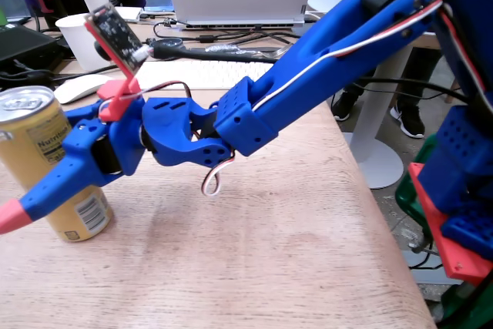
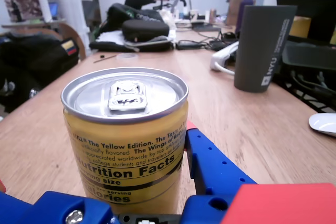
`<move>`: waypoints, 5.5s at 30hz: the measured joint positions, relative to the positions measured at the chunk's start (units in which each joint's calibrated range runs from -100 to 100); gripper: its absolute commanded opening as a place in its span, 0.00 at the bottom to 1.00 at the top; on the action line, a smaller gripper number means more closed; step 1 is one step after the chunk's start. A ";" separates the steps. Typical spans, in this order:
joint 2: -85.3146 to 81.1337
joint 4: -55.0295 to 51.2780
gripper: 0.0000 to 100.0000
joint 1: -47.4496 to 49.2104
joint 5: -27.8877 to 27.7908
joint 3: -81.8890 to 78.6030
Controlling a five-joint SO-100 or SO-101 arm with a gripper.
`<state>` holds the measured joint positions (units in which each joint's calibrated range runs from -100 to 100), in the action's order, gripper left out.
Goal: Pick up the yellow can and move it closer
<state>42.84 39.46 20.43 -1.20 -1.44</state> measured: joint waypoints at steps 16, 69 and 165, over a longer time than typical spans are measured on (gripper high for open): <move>8.65 0.00 0.45 -0.09 0.00 12.89; -31.47 -34.53 0.28 5.17 0.29 -6.31; -137.83 -61.53 0.22 3.95 0.24 -92.97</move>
<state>-94.98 -22.07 24.38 -0.95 -94.41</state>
